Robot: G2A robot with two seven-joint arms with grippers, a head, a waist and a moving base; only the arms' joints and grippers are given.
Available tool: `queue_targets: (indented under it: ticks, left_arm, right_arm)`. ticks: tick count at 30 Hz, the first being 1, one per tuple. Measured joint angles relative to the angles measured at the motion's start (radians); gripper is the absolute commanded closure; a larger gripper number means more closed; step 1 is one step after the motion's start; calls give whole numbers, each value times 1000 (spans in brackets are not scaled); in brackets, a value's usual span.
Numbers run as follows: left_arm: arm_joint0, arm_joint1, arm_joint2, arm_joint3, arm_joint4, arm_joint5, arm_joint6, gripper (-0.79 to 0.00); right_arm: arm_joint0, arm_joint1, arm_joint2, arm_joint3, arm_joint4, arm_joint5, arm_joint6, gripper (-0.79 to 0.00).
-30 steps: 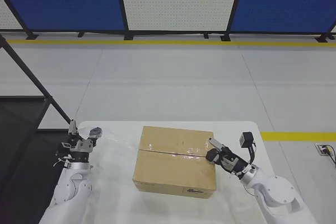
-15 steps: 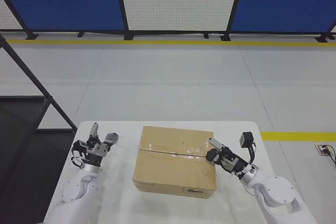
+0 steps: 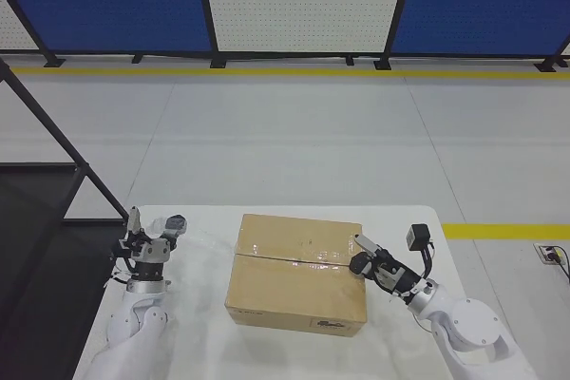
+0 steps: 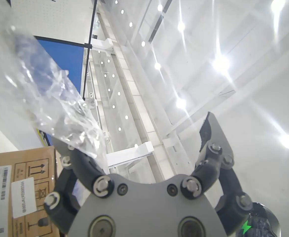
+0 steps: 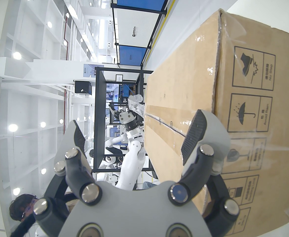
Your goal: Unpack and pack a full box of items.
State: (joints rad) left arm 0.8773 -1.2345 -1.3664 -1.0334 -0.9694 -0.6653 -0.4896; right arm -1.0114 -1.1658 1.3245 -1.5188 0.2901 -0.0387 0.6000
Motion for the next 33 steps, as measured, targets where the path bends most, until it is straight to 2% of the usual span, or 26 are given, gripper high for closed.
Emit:
queue_targets:
  ticks: [10, 21, 25, 33]
  left_arm:
    - [47, -2, -33, -108, 20, -1, -17, -785]
    - [122, -6, -55, -282, 82, 9, 12, -785]
    - [137, -9, -59, -334, 118, 6, 51, -785]
    - [146, -25, -54, -404, 208, -19, 225, -785]
  right_arm:
    - [0, 0, 0, 0, 0, 0, 0, -785]
    - [0, 0, 0, 0, 0, 0, 0, -785]
    - [0, 0, 0, 0, 0, 0, 0, -785]
    - [0, 0, 0, 0, 0, 0, 0, -785]
